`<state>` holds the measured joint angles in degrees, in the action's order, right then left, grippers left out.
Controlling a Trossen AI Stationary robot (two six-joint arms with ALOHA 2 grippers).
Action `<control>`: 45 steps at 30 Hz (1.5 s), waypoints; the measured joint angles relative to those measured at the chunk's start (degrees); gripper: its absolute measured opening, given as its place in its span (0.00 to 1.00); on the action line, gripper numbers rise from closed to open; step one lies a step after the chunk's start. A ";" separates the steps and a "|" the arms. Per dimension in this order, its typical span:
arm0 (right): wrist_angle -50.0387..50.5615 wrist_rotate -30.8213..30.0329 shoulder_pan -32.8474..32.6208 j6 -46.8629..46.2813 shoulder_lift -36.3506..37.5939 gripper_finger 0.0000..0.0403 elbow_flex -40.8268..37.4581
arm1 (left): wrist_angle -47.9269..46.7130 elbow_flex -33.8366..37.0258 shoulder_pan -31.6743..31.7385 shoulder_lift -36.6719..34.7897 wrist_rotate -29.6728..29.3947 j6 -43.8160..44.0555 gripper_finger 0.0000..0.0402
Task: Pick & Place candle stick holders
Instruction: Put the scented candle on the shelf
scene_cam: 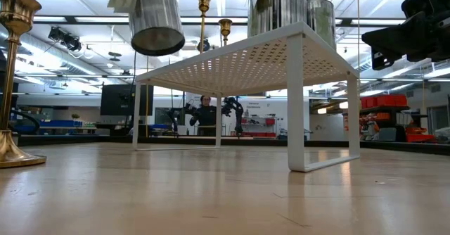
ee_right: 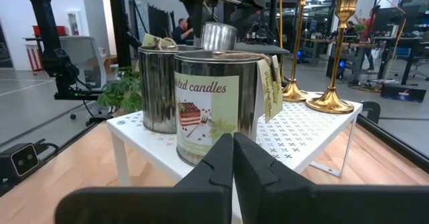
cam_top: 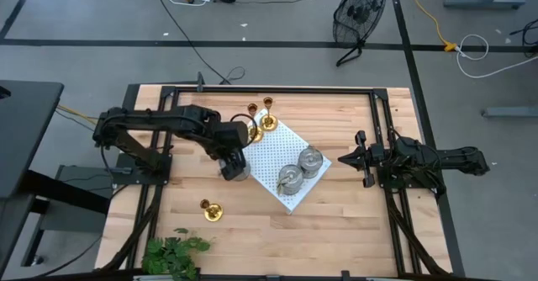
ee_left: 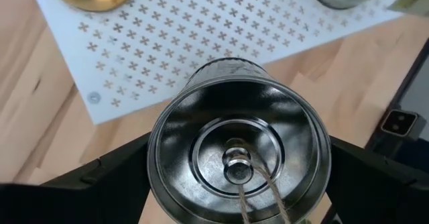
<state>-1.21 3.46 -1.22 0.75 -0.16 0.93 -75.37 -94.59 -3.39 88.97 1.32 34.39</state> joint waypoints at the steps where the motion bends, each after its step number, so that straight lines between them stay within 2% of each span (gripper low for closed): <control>1: 0.00 0.00 -0.01 -0.01 0.00 0.04 0.00 | 0.13 0.00 -0.27 0.00 -0.01 0.36 0.94; 5: 0.00 0.00 0.01 -0.01 0.00 0.04 0.00 | 0.84 -0.78 -0.75 1.03 -0.45 1.37 0.94; 15: 0.00 0.00 0.00 -0.02 0.00 0.04 0.00 | 0.36 -9.82 -0.73 7.54 -2.17 2.64 0.94; 20: 0.00 0.01 0.00 -0.01 0.00 0.04 0.00 | 0.22 -12.14 -0.58 10.78 -2.14 2.23 0.94; 27: -0.02 0.00 0.01 0.01 0.00 0.04 0.00 | 0.37 -12.35 -0.54 13.36 -2.16 2.01 0.94; 45: -0.02 0.00 -0.02 0.01 0.00 0.04 0.00 | -0.07 -12.35 -0.54 13.35 -4.92 2.49 0.94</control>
<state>-1.23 3.46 -1.23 0.75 -0.16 0.93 -75.44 -106.94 -3.92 102.32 -3.60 36.88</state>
